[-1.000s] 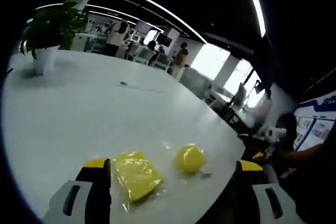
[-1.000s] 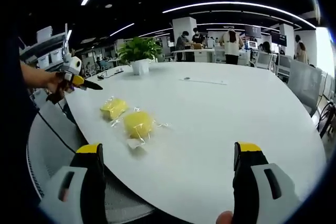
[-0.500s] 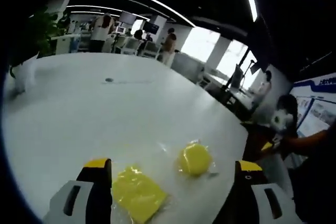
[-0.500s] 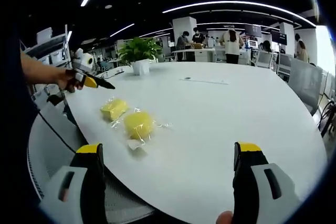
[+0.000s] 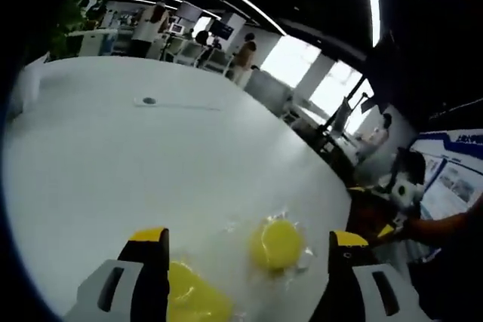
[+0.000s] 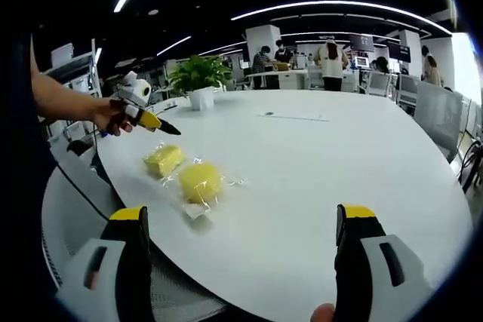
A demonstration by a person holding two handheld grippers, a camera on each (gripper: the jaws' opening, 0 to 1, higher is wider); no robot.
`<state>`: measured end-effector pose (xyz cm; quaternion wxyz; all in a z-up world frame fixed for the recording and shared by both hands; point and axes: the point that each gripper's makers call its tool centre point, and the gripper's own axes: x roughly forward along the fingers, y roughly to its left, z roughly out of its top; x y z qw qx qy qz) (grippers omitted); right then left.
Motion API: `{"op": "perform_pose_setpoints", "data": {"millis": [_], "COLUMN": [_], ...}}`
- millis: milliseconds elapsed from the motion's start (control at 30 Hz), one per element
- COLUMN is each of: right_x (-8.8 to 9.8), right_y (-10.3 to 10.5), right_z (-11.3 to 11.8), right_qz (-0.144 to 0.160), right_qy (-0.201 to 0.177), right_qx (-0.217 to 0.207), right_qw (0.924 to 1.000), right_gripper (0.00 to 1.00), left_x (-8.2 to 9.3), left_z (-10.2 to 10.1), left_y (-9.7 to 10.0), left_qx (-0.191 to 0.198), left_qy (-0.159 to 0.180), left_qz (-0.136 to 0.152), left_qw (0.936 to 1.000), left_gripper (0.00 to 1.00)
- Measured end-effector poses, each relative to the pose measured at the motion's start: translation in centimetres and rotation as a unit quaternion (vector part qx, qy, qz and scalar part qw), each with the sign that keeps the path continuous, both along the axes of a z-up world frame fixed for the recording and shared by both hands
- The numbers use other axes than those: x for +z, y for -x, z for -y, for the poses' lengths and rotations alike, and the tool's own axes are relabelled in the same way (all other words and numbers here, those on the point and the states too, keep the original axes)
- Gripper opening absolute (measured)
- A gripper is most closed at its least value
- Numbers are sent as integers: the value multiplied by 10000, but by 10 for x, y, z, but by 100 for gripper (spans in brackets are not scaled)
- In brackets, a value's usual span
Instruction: Compare the silicone blocks by pressing each to a similar depth, holding the contact briefly, and releasing to observe deformation and rebound differences across the visible hardness samples.
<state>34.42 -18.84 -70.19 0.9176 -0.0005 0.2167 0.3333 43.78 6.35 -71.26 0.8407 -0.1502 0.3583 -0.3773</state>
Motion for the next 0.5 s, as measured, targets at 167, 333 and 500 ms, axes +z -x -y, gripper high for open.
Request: {"op": "perform_pose_setpoints", "data": {"millis": [167,333,500], "right_x": [0,-1,0], "right_y": [-1,-2,-3], "right_z": [0,2,0], "right_qz": [-11,-24,-24], "right_qy": [-8,-14,-43], "right_qx": [-21,-40,-55], "right_qw": [10000,10000,10000], "right_gripper": [97,97,97], "left_x": [-15,-23,-38], "left_z": [11,18,28], "left_y": [-1,-4,-4], "left_qx": [156,289,460], "left_qy": [211,388,451], "left_qz": [-529,-797,-1297], "left_qw": [9983,9956,9895], "left_gripper": [82,75,60]}}
